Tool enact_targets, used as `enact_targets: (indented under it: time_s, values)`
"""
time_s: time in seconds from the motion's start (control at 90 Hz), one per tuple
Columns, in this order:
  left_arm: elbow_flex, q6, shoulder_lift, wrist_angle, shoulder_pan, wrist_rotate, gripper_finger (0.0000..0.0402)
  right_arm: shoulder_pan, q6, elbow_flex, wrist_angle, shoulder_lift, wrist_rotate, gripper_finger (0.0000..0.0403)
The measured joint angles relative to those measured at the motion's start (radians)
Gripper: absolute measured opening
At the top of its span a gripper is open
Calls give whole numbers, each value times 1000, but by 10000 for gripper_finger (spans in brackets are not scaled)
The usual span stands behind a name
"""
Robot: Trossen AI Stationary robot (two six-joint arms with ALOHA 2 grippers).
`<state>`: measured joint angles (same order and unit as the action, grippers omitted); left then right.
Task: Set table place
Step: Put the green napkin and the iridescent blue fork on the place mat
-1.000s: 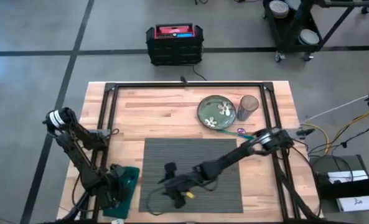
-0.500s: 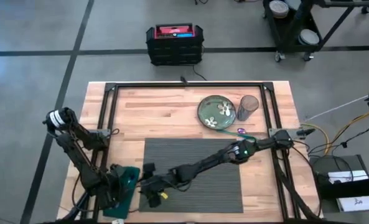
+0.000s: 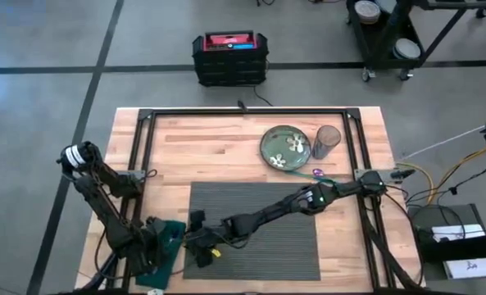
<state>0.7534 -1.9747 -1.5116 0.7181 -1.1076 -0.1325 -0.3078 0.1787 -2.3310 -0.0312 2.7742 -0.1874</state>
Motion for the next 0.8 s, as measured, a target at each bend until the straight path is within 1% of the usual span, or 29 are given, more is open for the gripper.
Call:
enact_targets:
  time_s: [0.156,0.344,0.456,0.556,0.6,0.644,0.711,0.8]
  values:
    - [1,2,0,-4,0,-17,7,10,24,0,24,11,-46,162]
    - [1,4,1,-6,0,-26,7,33,7,0,18,13,-49,150]
    - [15,3,7,16,0,-36,6,32,-50,1,-52,-11,-50,138]
    - [41,13,17,32,1,-50,8,25,-91,2,-147,-64,-47,136]
    - [44,18,18,26,2,-45,14,24,-114,2,-185,-92,-40,139]
    - [41,19,22,45,2,-16,24,22,-137,2,-239,-119,-37,145]
    - [39,17,40,73,2,34,49,22,-171,0,-306,-152,-15,157]
    - [50,-19,90,106,2,46,88,23,-214,0,-383,-180,4,175]
